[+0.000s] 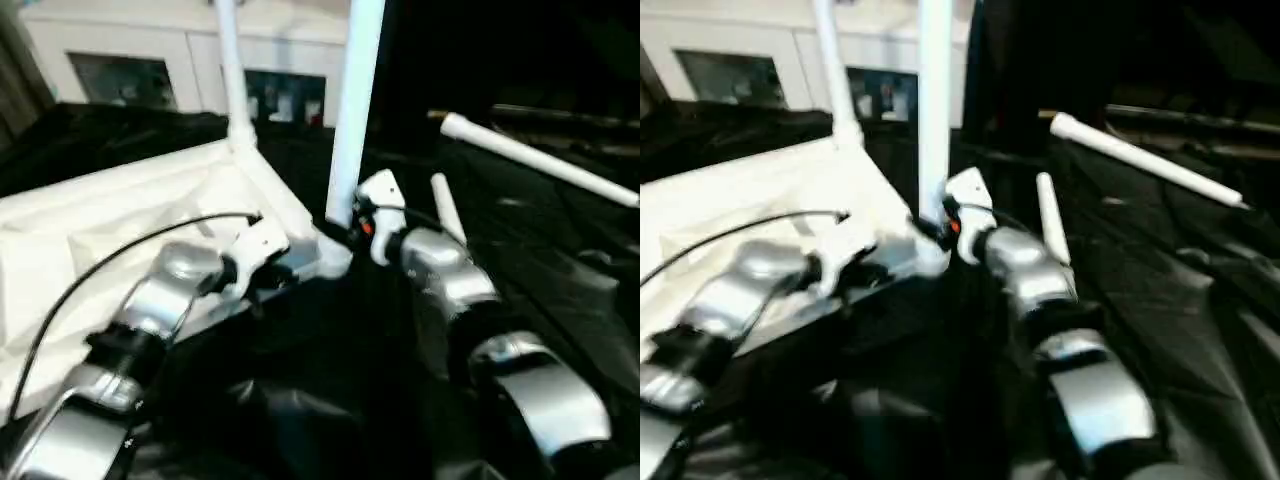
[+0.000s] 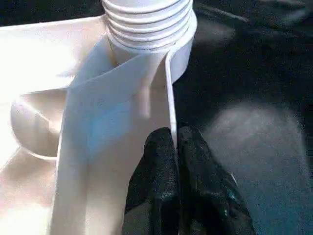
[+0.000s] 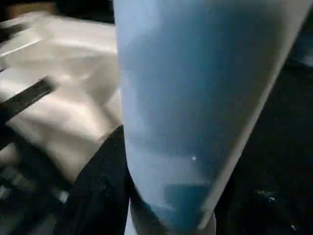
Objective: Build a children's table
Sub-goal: Insert table leg to table base
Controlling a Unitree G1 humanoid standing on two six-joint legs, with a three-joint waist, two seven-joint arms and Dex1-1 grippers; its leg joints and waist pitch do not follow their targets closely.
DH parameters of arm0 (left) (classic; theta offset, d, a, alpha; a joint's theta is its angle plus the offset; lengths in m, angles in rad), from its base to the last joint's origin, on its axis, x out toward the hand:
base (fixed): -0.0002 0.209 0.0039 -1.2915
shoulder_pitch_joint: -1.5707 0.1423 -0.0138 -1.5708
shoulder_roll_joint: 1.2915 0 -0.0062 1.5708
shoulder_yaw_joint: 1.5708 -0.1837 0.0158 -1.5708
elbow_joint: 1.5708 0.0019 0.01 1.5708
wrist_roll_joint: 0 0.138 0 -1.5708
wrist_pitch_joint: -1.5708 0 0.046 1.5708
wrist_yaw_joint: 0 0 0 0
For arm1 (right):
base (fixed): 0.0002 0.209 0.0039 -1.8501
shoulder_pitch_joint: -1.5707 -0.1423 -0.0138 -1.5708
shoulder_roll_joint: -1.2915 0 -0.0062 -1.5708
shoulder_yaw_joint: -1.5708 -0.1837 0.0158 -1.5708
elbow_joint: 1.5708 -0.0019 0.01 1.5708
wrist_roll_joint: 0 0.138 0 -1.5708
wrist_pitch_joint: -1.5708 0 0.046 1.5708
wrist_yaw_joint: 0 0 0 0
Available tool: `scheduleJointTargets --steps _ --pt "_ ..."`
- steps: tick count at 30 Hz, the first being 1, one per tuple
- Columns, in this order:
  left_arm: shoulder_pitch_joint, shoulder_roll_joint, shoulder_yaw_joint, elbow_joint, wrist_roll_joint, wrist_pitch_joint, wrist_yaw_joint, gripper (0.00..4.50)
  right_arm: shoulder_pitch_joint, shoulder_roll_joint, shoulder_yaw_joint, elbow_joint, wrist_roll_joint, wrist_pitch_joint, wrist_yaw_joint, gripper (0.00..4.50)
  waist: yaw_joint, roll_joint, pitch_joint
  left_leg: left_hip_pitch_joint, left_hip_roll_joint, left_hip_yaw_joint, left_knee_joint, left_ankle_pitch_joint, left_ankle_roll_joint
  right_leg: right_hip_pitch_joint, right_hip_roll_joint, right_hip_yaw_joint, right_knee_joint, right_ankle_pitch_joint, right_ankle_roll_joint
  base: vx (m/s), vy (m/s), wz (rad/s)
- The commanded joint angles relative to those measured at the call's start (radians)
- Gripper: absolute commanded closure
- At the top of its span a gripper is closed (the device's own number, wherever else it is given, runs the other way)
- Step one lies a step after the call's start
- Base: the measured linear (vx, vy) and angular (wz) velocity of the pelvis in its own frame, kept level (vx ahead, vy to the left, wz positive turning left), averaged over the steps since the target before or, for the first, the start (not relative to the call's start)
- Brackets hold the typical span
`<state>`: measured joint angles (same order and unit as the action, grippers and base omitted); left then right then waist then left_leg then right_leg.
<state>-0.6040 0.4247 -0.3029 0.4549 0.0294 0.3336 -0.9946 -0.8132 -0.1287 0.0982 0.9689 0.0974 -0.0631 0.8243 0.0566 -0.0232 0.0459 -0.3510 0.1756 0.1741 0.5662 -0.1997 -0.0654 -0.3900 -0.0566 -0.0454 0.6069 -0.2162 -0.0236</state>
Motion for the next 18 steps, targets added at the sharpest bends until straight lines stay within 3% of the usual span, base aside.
scheduleJointTargets --steps 1,8,18 --pt "-0.007 -0.007 -0.036 -0.102 -0.056 -0.061 -0.138 4.5 0.082 -0.057 0.066 0.085 -0.086 0.086 0.049 2.63 0.005 0.015 -0.05 0.001 0.063 -0.013 -0.059 -0.102 0.087 0.051 -0.091 0.05 -0.049 0.106 -0.305 0.0 0.0 0.0" --pt "0.03 0.051 -0.027 -0.158 -0.078 -0.08 -0.189 4.5 0.139 -0.151 0.088 -0.006 -0.041 0.09 0.302 2.63 0.037 0.016 -0.05 0.008 0.069 -0.011 -0.059 -0.131 0.071 0.049 -0.094 0.048 -0.052 0.02 -0.291 0.0 0.0 0.0" --pt "0.065 0.083 -0.037 -0.226 -0.109 -0.073 -0.261 4.5 0.18 -0.194 0.132 -0.046 -0.054 0.119 0.436 2.63 0.046 0.015 -0.052 0.008 0.066 -0.013 -0.058 -0.123 0.059 0.048 -0.092 0.046 -0.05 0.009 -0.286 0.0 0.0 0.0"
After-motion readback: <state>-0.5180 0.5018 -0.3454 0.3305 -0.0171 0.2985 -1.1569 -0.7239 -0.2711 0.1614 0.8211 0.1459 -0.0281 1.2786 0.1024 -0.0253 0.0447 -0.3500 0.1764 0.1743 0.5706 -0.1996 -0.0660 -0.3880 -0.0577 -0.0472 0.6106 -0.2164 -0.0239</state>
